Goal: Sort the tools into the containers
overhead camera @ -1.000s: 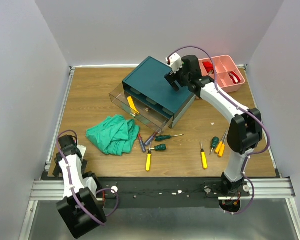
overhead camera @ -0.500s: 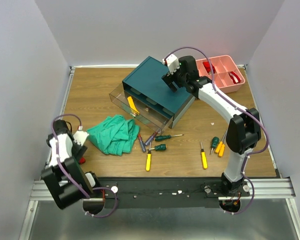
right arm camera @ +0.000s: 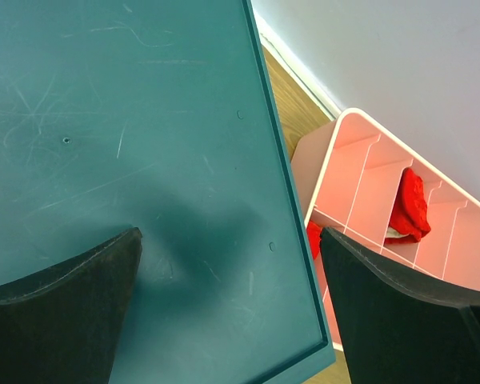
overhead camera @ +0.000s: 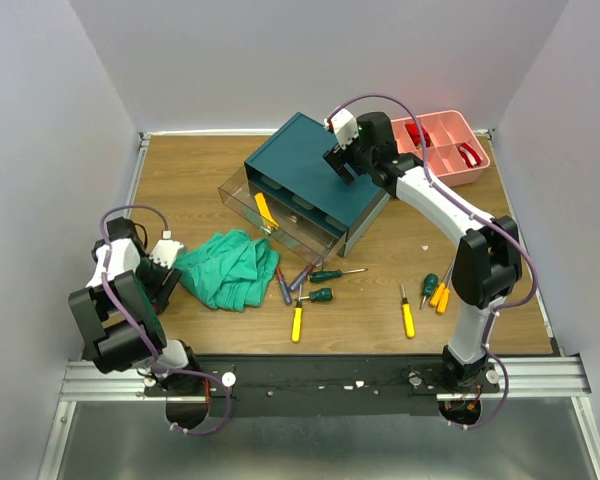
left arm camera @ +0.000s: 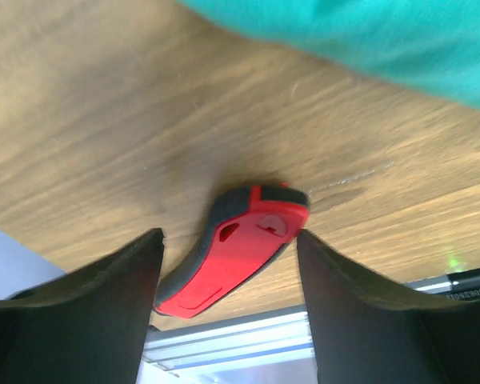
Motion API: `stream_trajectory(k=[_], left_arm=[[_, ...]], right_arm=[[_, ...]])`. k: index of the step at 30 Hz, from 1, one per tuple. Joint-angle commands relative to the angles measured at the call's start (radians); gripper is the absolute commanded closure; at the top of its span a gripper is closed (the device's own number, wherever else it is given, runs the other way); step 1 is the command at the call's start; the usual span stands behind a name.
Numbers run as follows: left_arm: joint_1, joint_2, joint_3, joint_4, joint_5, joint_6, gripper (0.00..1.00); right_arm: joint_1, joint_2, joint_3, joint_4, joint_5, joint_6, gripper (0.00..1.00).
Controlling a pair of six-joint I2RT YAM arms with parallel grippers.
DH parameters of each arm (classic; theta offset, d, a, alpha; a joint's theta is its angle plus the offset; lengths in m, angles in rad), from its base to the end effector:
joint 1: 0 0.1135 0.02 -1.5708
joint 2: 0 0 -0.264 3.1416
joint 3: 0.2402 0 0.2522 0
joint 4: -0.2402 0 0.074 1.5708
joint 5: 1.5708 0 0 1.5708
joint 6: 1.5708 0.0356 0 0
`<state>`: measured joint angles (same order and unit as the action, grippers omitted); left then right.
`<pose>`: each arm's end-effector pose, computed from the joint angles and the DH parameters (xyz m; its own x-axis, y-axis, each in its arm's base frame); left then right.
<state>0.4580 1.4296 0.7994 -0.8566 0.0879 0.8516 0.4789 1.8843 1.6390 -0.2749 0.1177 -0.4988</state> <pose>0.2035 0.0968 0.1699 -0.9152 0.3844 -0.1211 0.3866 0.9222 0.0055 0.4000 0.2030 0.3090 -0.2117 -0.6452 -0.7341 -0.5335 0.7056 -0.4664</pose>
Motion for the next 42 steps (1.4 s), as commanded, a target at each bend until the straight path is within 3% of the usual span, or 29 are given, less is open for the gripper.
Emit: stream_trajectory(k=[1, 10, 14, 18, 19, 20, 25, 31, 34, 35, 37, 38, 40, 41, 42], left_arm=[[-0.015, 0.058, 0.041, -0.045, 0.030, -0.037, 0.31], [-0.012, 0.037, -0.023, -0.067, -0.063, -0.065, 0.44], [-0.012, 0.032, -0.011, -0.082, -0.045, -0.057, 0.61], [-0.013, 0.008, 0.189, -0.229, 0.166, -0.022, 0.92], [-0.013, 0.006, 0.236, -0.278, 0.275, -0.004, 0.93], [-0.012, 0.005, 0.282, -0.385, 0.326, 0.057, 0.93], [-0.095, 0.011, 0.553, -0.619, 0.530, 0.164, 0.95], [-0.346, 0.041, 0.789, -0.635, 0.674, 0.013, 0.96], [-0.438, 0.064, 0.856, -0.506, 0.801, -0.129, 0.98], [-0.453, 0.063, 0.853, -0.366, 0.826, -0.289, 0.98], [-0.498, 0.037, 0.807, -0.191, 0.900, -0.466, 1.00], [-0.508, 0.025, 0.779, 0.020, 0.918, -0.650, 1.00], [-0.527, -0.006, 0.671, 0.266, 0.944, -0.901, 1.00], [-0.530, -0.011, 0.634, 0.515, 0.932, -1.015, 1.00], [-0.532, -0.011, 0.595, 0.635, 0.915, -1.275, 1.00]], right_arm=[[0.010, -0.004, -0.019, 0.008, 0.017, -0.007, 0.00], [0.012, -0.011, -0.022, 0.016, 0.016, -0.012, 0.00], [0.012, -0.020, -0.033, 0.020, 0.019, -0.015, 0.00], [0.010, -0.036, -0.036, 0.023, 0.023, -0.018, 0.00], [0.010, -0.039, -0.036, 0.023, 0.025, -0.018, 0.00], [0.010, -0.043, -0.041, 0.023, 0.025, -0.017, 0.00], [0.009, -0.073, -0.068, 0.037, 0.025, -0.018, 0.00], [0.009, -0.083, -0.087, 0.055, 0.033, -0.037, 0.00], [0.010, -0.086, -0.085, 0.063, 0.036, -0.043, 0.00], [0.009, -0.088, -0.085, 0.068, 0.036, -0.047, 0.00], [0.010, -0.093, -0.090, 0.071, 0.040, -0.050, 0.00], [0.007, -0.096, -0.097, 0.075, 0.042, -0.055, 0.00], [0.007, -0.108, -0.108, 0.080, 0.045, -0.060, 0.00], [0.006, -0.111, -0.120, 0.085, 0.043, -0.064, 0.00], [0.007, -0.117, -0.129, 0.086, 0.045, -0.066, 0.00]])
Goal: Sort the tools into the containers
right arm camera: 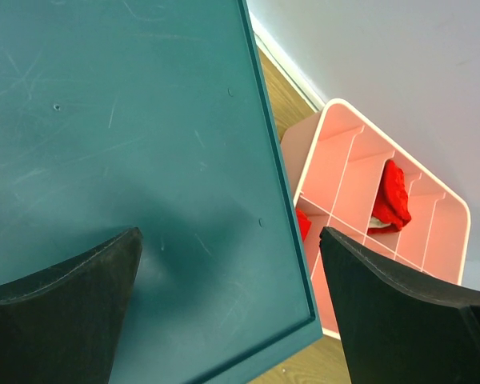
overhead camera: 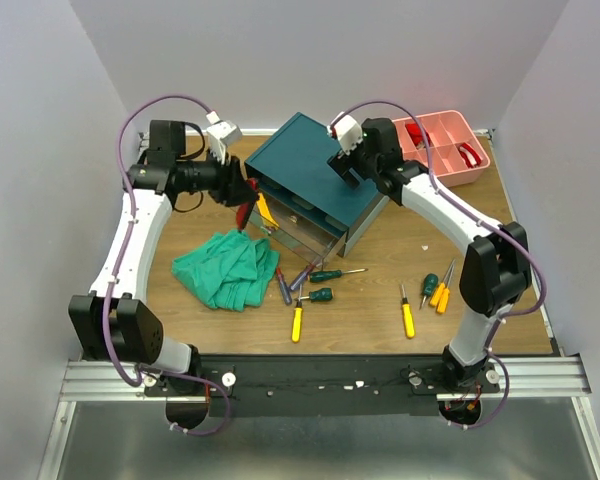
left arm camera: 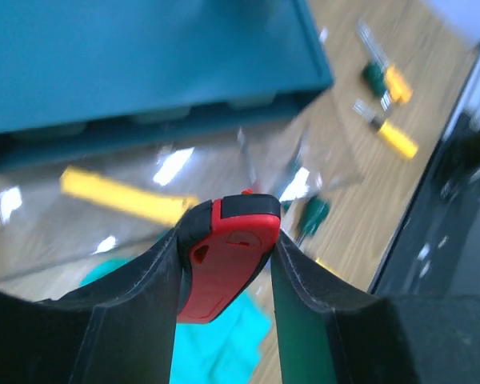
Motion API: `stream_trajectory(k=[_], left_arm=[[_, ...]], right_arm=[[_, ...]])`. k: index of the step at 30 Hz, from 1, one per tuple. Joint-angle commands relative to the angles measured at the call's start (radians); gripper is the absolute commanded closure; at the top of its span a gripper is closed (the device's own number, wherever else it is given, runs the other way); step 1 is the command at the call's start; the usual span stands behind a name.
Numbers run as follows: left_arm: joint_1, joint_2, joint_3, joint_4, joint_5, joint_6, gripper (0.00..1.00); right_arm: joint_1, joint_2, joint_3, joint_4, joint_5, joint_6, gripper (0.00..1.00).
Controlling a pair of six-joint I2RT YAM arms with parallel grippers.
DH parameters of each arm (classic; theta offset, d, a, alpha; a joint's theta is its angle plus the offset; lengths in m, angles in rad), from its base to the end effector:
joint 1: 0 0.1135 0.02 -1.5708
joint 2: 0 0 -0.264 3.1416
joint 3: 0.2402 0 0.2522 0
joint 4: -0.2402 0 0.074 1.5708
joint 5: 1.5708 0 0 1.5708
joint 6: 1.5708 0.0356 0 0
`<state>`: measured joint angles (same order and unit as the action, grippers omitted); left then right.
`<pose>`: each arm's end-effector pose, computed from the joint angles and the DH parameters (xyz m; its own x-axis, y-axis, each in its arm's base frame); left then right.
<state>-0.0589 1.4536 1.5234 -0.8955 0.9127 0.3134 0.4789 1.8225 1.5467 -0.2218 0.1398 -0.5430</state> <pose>0.2921 -0.0454 0.3822 -0.5218 0.2197 -0.8243 0.7699 0.5374 -0.3442 0.3873 0.1955 0.3081 -0.1831 -0.6716 -0.7180 -0.5165 0.6871 -0.5110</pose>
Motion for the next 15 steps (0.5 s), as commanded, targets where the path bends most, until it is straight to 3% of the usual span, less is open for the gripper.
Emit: stream_trajectory(k=[1, 2, 3, 5, 11, 15], left_arm=[[-0.016, -0.026, -0.202, 0.785, 0.069, -0.852, 1.00], [-0.016, -0.013, -0.232, 0.961, 0.028, -0.973, 1.00], [-0.018, 0.000, -0.253, 1.015, -0.004, -1.140, 1.00], [-0.027, 0.045, -0.298, 1.105, -0.081, -1.279, 1.00], [-0.064, 0.114, -0.305, 1.008, -0.225, -1.373, 1.00], [-0.064, 0.131, -0.324, 0.810, -0.360, -1.448, 1.00]], right_arm=[[0.006, -0.063, -0.045, 0.036, 0.020, -0.023, 0.00], [0.003, -0.068, -0.051, 0.041, 0.021, -0.026, 0.00], [0.001, -0.071, -0.069, 0.042, 0.020, -0.028, 0.00], [-0.002, -0.081, -0.083, 0.048, 0.021, -0.032, 0.00], [-0.013, -0.092, -0.114, 0.058, 0.014, -0.034, 0.00], [-0.016, -0.083, -0.114, 0.058, 0.009, -0.031, 0.00]])
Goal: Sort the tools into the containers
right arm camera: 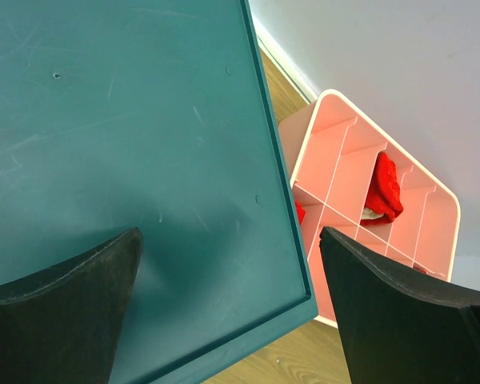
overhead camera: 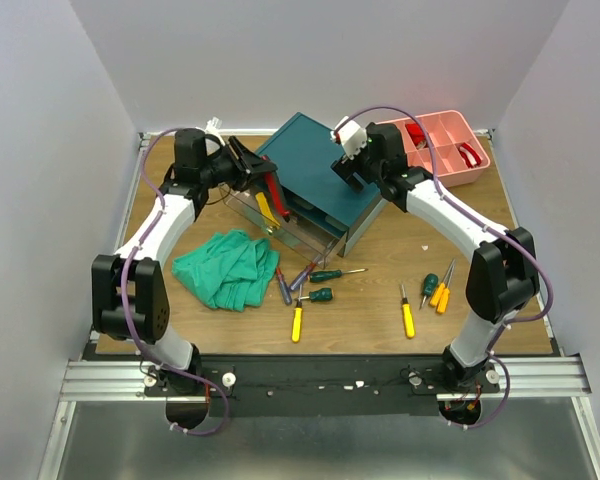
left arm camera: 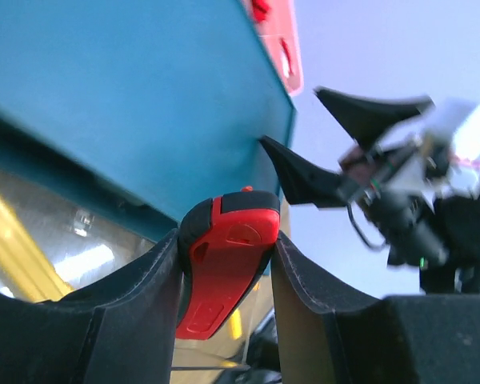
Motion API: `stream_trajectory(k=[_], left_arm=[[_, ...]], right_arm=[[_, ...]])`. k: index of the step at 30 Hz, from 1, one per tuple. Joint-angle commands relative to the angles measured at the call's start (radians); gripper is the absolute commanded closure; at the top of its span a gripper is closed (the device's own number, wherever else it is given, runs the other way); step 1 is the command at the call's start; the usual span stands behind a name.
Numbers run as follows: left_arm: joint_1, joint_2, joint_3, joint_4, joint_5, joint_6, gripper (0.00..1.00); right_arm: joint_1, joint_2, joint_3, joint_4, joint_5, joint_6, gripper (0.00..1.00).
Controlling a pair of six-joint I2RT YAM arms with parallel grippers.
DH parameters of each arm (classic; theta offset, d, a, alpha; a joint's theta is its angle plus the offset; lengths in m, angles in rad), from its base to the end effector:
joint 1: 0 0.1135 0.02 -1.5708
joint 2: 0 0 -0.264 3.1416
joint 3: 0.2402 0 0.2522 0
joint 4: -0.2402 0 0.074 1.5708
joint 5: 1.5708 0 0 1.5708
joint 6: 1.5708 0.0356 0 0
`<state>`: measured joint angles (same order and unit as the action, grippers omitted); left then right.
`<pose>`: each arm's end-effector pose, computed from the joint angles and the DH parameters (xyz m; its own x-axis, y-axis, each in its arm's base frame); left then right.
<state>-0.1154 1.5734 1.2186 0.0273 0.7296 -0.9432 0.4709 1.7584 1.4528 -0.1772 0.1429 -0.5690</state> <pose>0.3613 -0.0658 0.3163 -0.7646 -0.5188 -0.3824 0.1599 0.4221 -0.8923 0.3745 0.1850 0.3057 -0.1672 -0.6835 -0.7105 -0.5065 0.6778 -0.5329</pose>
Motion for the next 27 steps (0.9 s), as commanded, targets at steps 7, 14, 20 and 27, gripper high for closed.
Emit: stream_trajectory(k=[7, 14, 20, 27], left_arm=[[-0.003, 0.010, 0.007, -0.260, -0.234, -0.186, 0.45], [0.013, -0.058, 0.122, -0.164, -0.090, 0.012, 0.17], [0.008, -0.214, -0.003, -0.298, -0.097, 0.483, 0.24], [-0.020, -0.365, -0.260, -0.317, -0.094, 0.779, 1.00]], right_arm=[[-0.008, 0.006, 0.004, 0.007, 0.000, 0.000, 0.00], [-0.008, 0.015, 0.026, -0.004, -0.012, 0.014, 0.00], [-0.008, 0.001, 0.021, 0.001, -0.022, 0.018, 0.00], [-0.008, -0.020, 0.026, -0.018, -0.039, 0.037, 0.00]])
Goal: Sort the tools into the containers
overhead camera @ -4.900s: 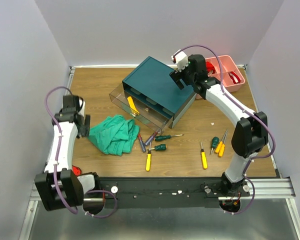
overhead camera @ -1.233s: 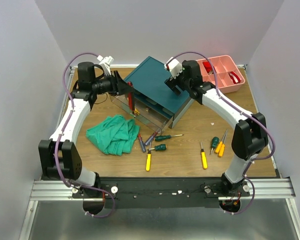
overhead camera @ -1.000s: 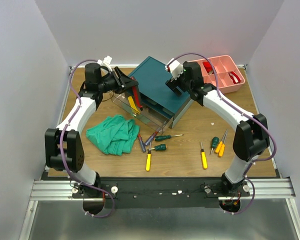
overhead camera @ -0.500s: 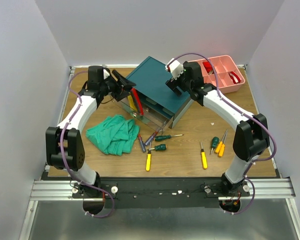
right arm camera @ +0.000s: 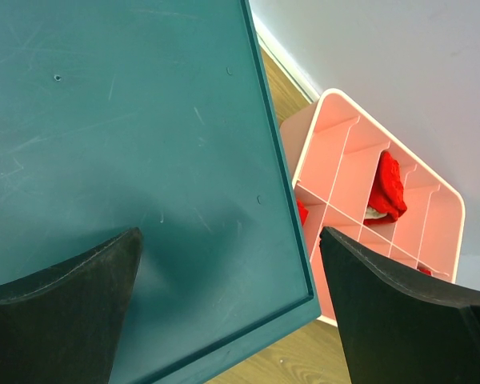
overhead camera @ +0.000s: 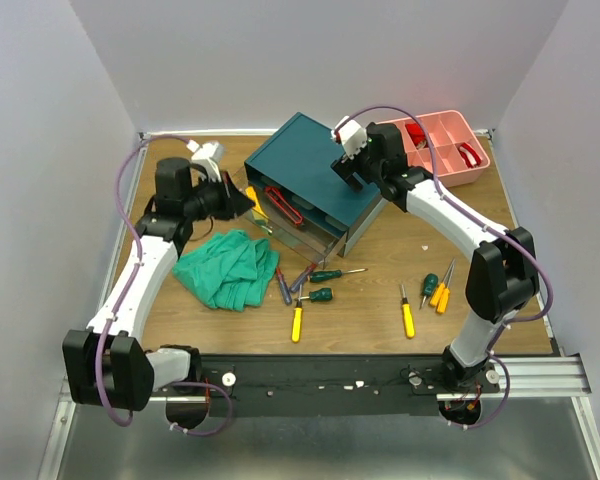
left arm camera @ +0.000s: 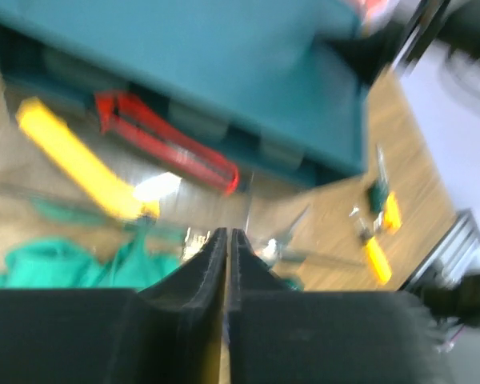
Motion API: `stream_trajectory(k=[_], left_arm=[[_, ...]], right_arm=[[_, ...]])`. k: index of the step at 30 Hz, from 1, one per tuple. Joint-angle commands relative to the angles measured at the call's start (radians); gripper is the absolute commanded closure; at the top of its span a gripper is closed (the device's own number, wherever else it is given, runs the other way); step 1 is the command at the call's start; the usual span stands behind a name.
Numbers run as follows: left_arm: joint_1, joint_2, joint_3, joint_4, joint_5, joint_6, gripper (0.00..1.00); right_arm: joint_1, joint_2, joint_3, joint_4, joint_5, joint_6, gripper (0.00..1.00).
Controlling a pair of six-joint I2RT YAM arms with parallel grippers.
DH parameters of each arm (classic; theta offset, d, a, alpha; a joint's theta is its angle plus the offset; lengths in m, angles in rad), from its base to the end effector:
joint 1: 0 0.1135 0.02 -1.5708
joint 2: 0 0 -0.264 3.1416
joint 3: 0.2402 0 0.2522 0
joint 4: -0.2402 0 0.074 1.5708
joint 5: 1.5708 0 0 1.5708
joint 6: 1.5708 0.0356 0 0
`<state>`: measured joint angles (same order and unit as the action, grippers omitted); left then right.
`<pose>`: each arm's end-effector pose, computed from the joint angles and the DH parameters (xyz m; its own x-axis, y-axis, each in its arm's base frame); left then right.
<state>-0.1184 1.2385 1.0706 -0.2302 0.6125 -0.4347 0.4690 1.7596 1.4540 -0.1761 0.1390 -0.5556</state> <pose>0.2761 -0.0535 0.3413 -0.6115 -0.2743 -0.7422 0.4029 0.6994 -0.5903 0.3751 0.1845 0.3057 -0.1728 -0.6731 -0.7191 -0.5052 0.6872 -0.5220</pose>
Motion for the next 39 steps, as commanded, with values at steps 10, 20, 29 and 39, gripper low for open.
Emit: stream_trajectory(k=[10, 20, 29, 39], left_arm=[[-0.059, 0.071, -0.170, 0.003, 0.018, 0.275, 1.00], [-0.151, 0.265, -0.051, 0.137, 0.026, 0.175, 1.00], [-0.190, 0.453, 0.087, 0.226, -0.006, 0.047, 1.00], [-0.198, 0.638, 0.265, 0.313, -0.040, -0.078, 1.00]], right_arm=[[-0.006, -0.072, -0.040, -0.011, -0.038, 0.019, 0.00], [-0.006, -0.071, -0.061, -0.005, -0.038, 0.011, 0.00], [-0.007, -0.063, -0.089, 0.000, -0.032, -0.004, 0.00], [-0.016, -0.029, -0.057, -0.003, -0.022, -0.007, 0.00]])
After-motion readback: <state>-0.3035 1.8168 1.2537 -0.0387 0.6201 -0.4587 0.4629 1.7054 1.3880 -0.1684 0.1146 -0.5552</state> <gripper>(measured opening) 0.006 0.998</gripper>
